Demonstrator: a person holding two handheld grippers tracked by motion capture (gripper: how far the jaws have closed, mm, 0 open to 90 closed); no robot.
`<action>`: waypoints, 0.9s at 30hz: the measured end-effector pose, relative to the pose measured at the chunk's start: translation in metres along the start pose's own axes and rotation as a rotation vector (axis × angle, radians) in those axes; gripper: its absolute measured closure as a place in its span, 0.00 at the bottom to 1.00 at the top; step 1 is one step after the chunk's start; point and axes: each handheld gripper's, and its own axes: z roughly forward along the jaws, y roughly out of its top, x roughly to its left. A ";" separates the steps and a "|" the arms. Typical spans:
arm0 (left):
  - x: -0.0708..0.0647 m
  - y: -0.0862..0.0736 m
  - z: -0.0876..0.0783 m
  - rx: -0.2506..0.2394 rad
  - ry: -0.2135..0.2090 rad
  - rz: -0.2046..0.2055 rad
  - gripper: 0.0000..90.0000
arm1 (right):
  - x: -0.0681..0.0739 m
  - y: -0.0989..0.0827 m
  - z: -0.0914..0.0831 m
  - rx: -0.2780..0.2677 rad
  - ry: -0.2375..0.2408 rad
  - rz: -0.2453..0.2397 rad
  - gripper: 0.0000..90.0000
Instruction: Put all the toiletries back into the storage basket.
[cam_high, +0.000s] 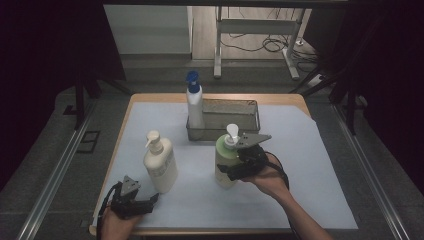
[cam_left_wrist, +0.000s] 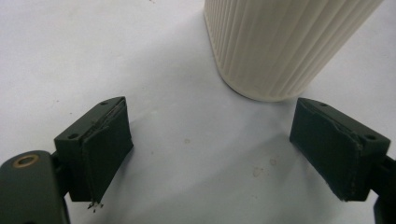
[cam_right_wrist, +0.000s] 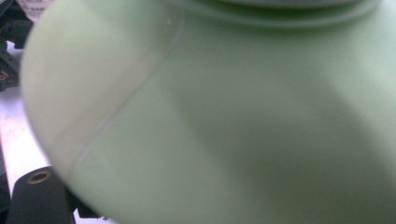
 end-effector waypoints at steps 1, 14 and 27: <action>0.000 0.000 0.000 0.000 0.000 0.000 0.14 | -0.001 0.001 0.000 0.000 -0.003 0.000 0.14; 0.000 0.000 0.000 0.002 -0.001 0.002 0.14 | -0.019 0.023 -0.002 -0.021 -0.054 0.038 0.14; 0.000 0.000 0.000 0.002 -0.002 0.003 0.14 | -0.031 0.050 -0.003 -0.032 -0.088 0.036 0.14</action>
